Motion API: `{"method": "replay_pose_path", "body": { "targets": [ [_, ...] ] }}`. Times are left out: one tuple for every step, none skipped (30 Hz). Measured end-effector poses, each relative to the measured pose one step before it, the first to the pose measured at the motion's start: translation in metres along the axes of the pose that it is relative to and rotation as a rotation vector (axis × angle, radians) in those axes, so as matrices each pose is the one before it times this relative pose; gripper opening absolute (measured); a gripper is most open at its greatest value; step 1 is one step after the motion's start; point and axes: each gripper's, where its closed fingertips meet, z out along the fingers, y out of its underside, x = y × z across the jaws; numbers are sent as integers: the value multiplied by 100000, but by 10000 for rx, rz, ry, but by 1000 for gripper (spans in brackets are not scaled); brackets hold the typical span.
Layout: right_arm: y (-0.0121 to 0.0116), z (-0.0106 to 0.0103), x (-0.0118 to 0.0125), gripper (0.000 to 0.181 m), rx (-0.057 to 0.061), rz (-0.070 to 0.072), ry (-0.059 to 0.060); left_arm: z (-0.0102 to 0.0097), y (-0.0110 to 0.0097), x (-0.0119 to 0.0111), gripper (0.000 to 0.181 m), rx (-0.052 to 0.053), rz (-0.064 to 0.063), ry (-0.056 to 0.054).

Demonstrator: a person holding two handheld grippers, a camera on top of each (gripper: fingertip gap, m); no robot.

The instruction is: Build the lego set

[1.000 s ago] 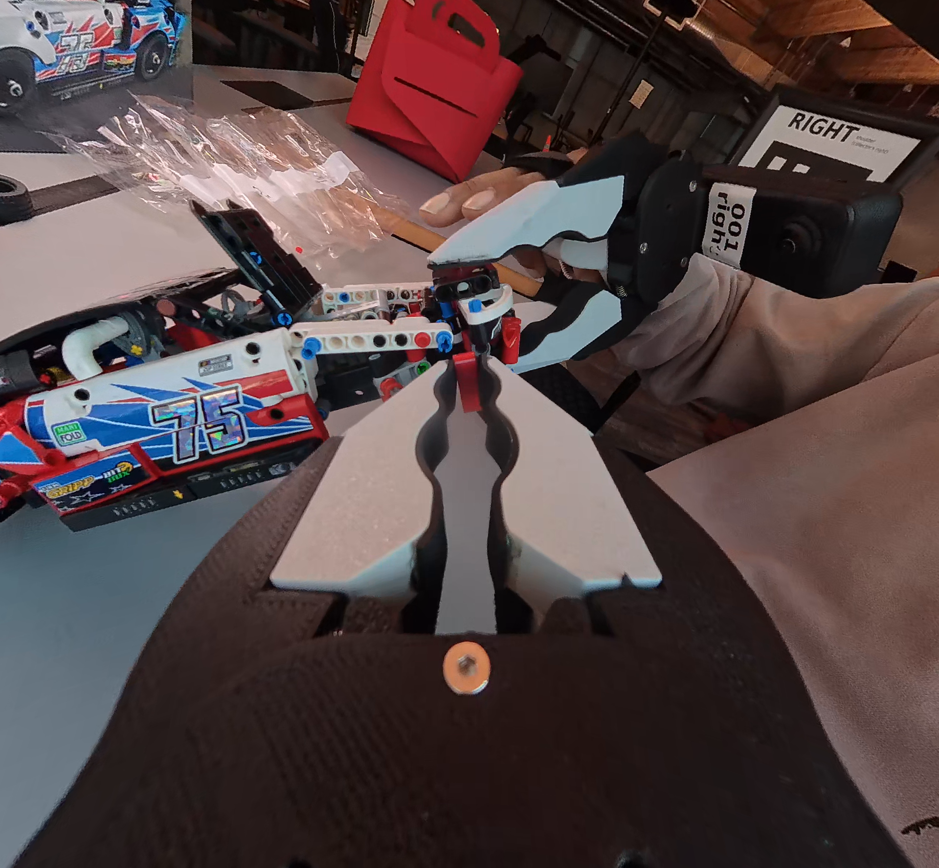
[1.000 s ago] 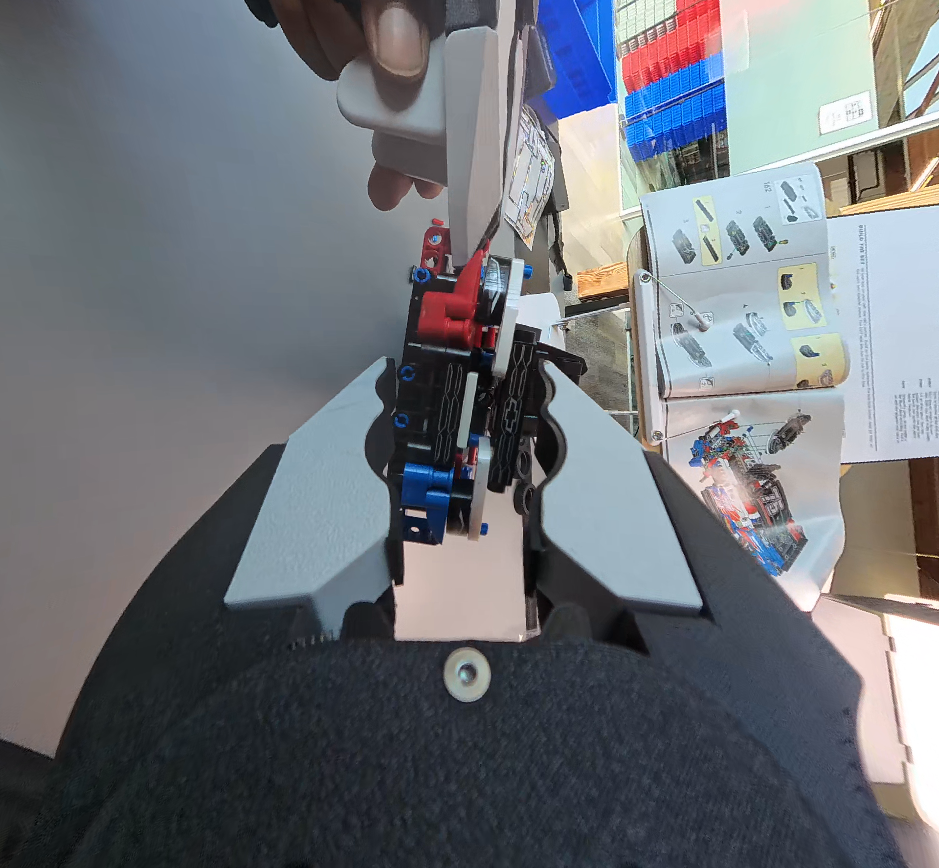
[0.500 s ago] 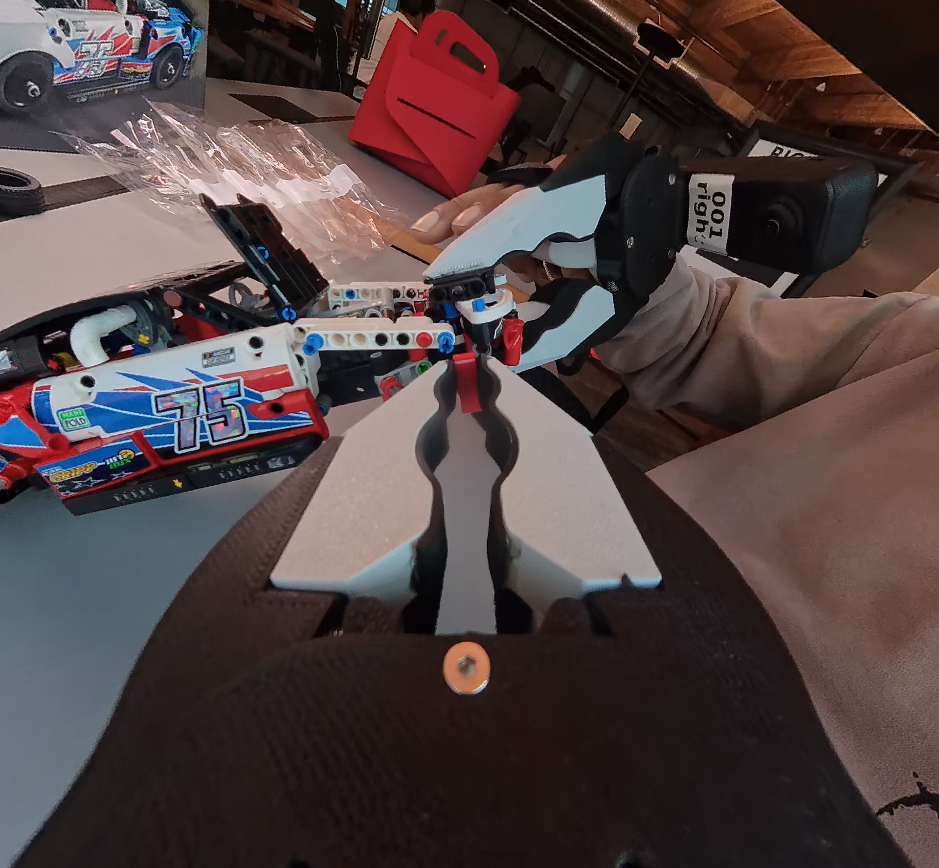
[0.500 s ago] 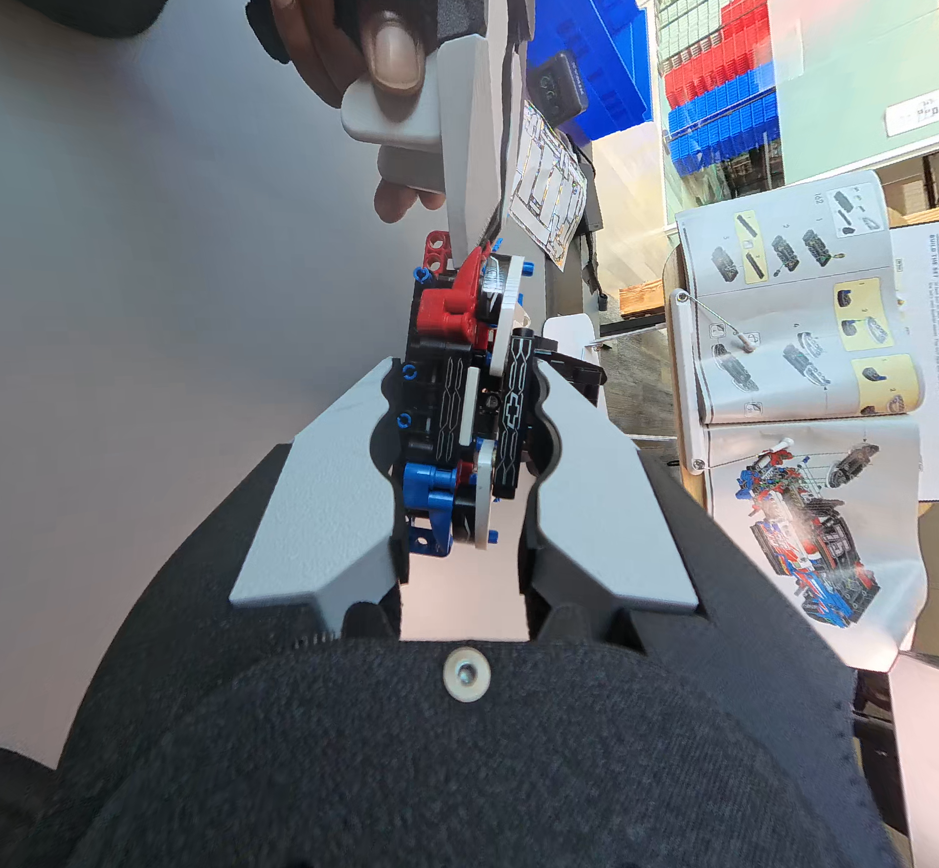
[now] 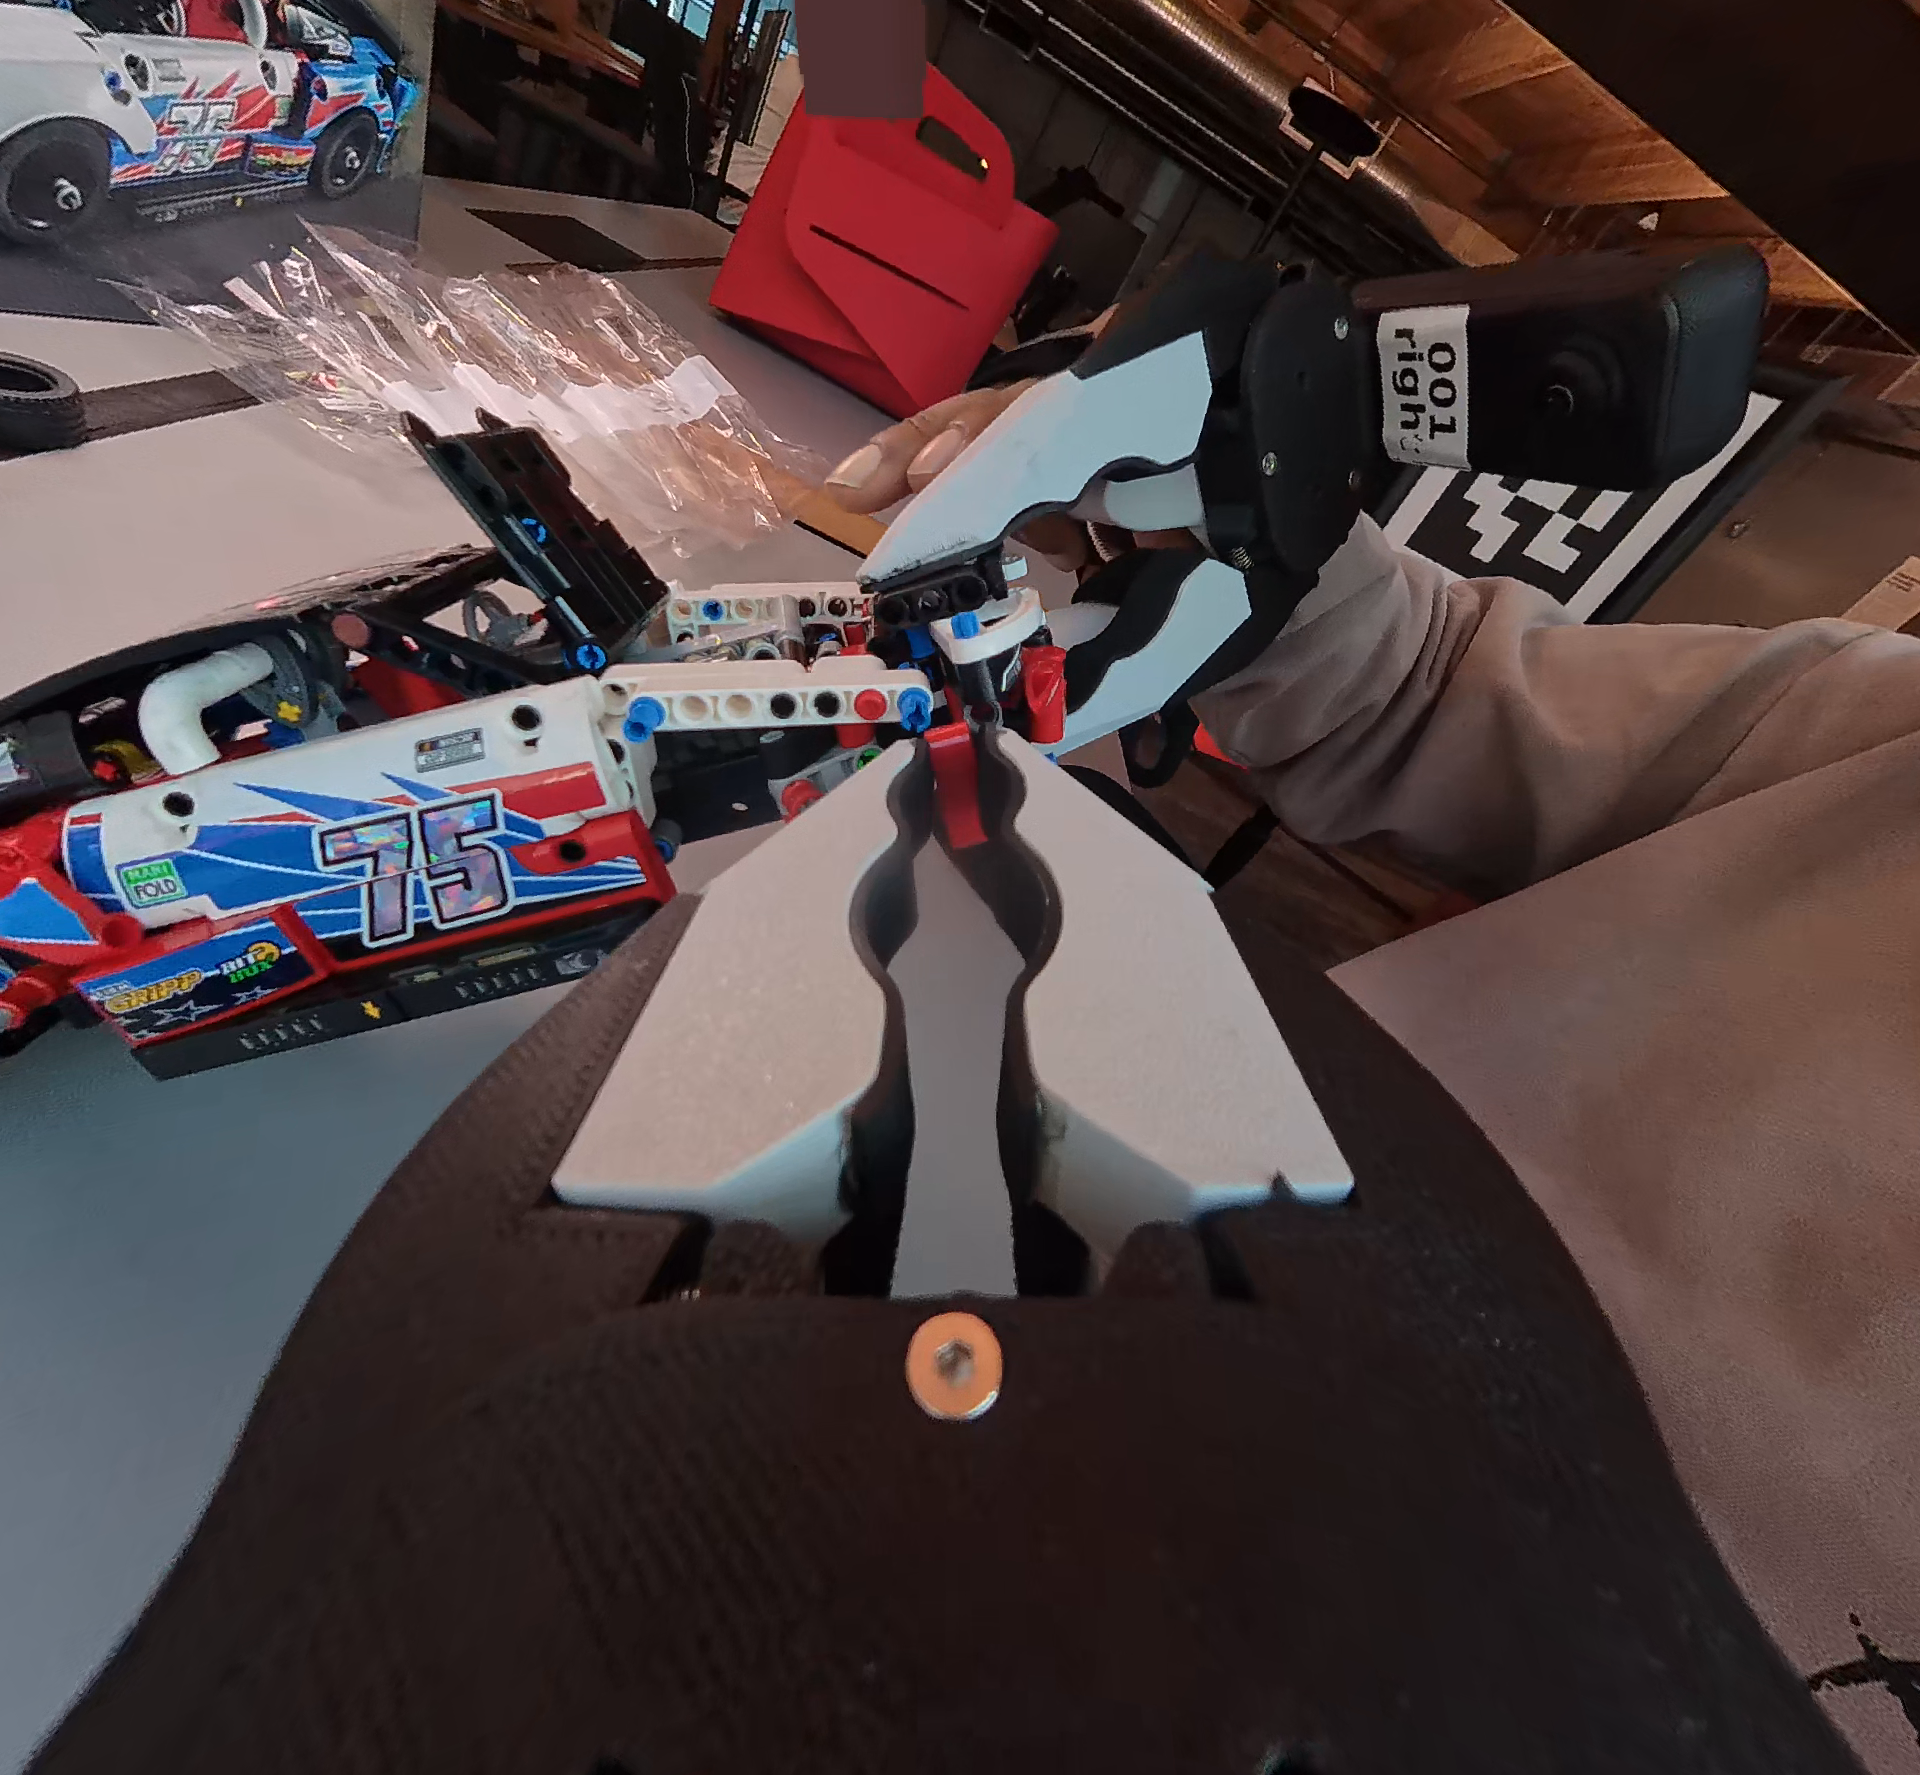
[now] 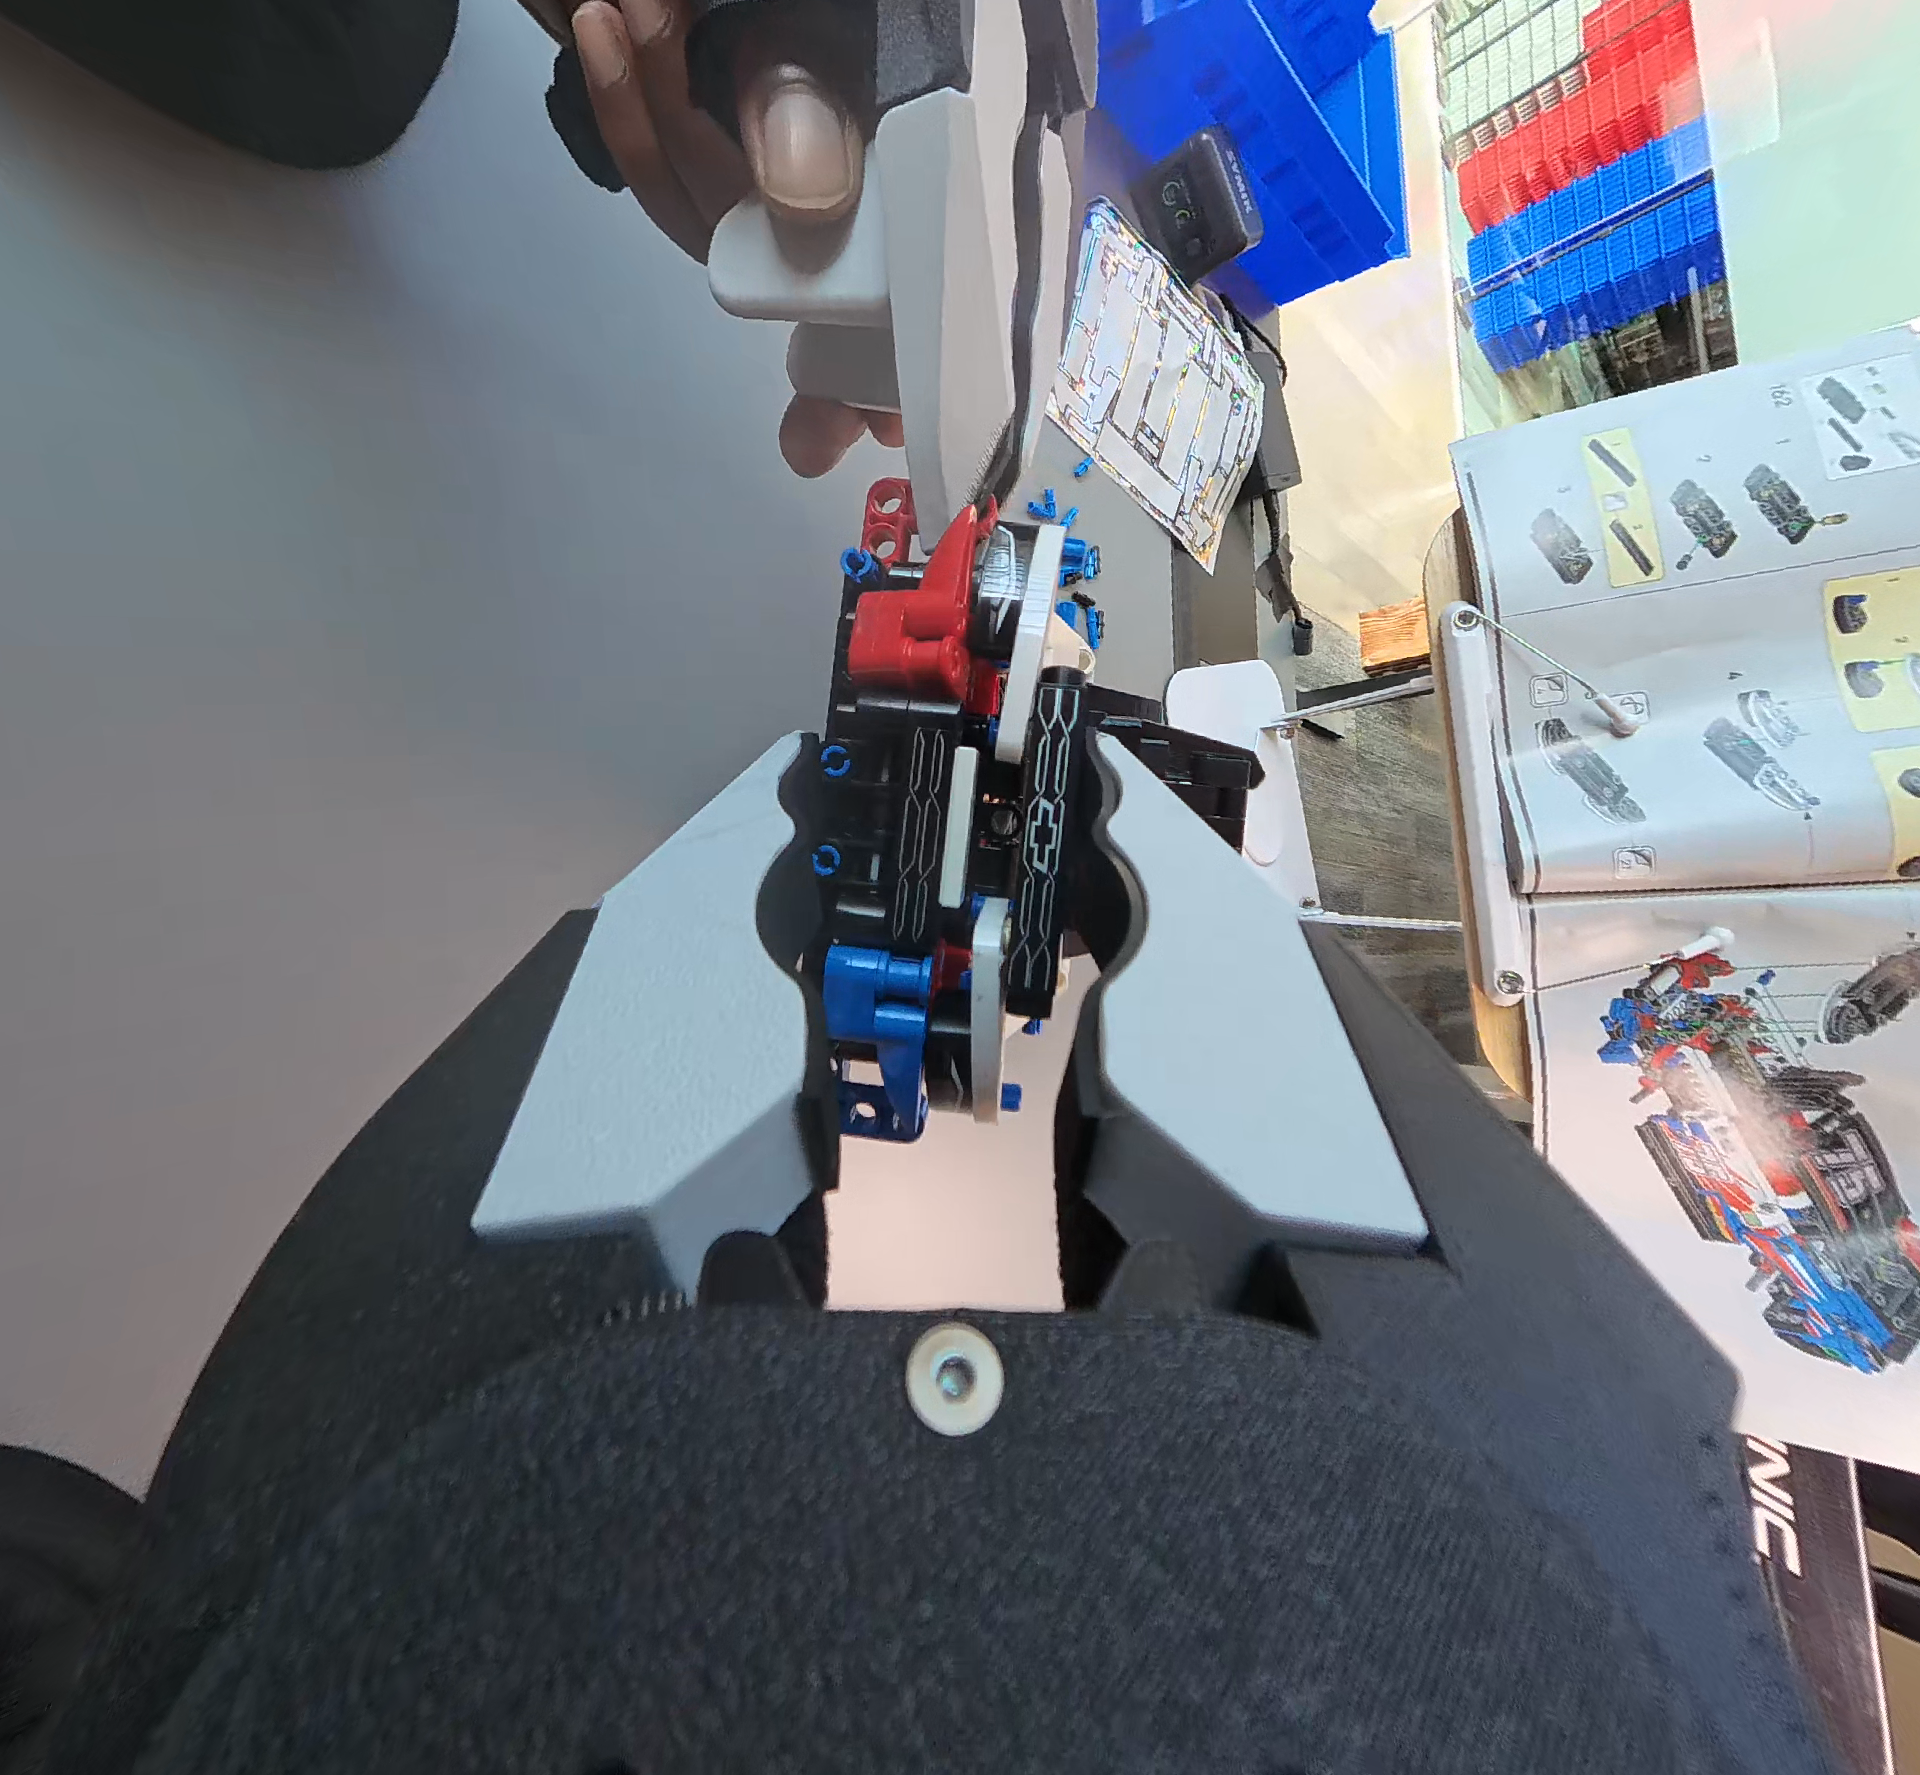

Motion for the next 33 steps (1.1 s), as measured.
{"method": "replay_pose_path", "body": {
  "targets": [
    [-16,15,-18,45,-9,-30,-4,-23,27,7,6,15,-16,11],
    [-31,20,14,45,-24,-40,32,-42,14,-8,6,27,-10,-2],
    [-45,46,-5,45,-18,-26,47,-53,13,-16,6,18,10,-9],
    [-77,69,-20,45,13,-27,91,-99,35,-11,6,4,16,-5],
    [-87,96,-102,45,4,-2,87,-108,83,-9,6,-22,23,1],
    [-75,75,-138,45,-11,-56,95,-108,160,5,6,-36,31,-5],
    [-71,90,-131,46,11,-72,103,-89,166,-3,6,-29,5,-15],
    [-36,114,-109,46,38,-9,112,-86,137,-39,5,-19,-7,-41],
    [13,140,-113,45,44,-18,116,-64,141,-88,5,-13,4,-73],
    [22,131,-123,46,47,-67,131,-42,165,-96,5,-19,20,-76],
    [34,106,-194,46,46,-35,92,-28,216,-63,5,-27,22,-63],
    [14,79,-252,47,34,75,34,-28,254,-30,5,-29,18,-46],
    [-18,25,-338,47,58,192,-43,-23,284,-28,5,-23,12,-53],
    [81,-21,-392,48,13,225,-85,-12,374,-44,5,-42,18,-76],
    [147,-83,-462,49,11,178,-132,-30,480,-48,5,-75,48,-89],
    [180,-143,-454,50,37,195,-113,-82,545,-59,5,-84,67,-93],
    [216,-192,-578,49,64,280,-190,-97,586,-65,5,-75,40,-90],
    [302,-219,-761,49,50,347,-314,-102,680,-90,5,-112,20,-102],
    [392,-211,-910,48,29,341,-393,-49,843,-107,5,-182,73,-127],
    [399,-178,-854,45,69,331,-356,1,1026,-79,5,-272,149,-145],
    [421,-146,-585,43,69,340,-183,42,1146,-67,5,-327,209,-153],
    [418,-100,-434,42,62,293,-89,106,1114,-66,5,-324,190,-154],
    [471,-11,-513,40,10,242,-119,169,1013,-66,5,-299,91,-138],
    [586,138,-641,37,-82,142,-145,217,916,-73,6,-309,70,-126],
    [621,295,-620,35,-138,29,-95,278,847,-51,6,-327,133,-127],
    [509,388,-536,34,-108,5,-21,309,720,-19,6,-304,173,-127],
    [319,407,-552,32,-26,49,-54,302,489,56,6,-213,151,-83],
    [272,429,-623,30,-30,85,-121,229,233,85,6,-88,31,-7],
    [249,418,-510,30,-53,57,-61,198,300,10,6,-159,-7,-8],
    [195,372,-320,30,-35,-16,48,214,498,-106,6,-266,90,-86],
    [130,280,-80,26,-19,-67,160,246,655,-161,6,-349,126,-135],
    [162,238,81,24,-65,-55,204,256,550,-89,6,-297,109,-101],
    [215,221,87,22,-111,-99,163,202,271,-9,5,-160,86,-56]
  ]
}}
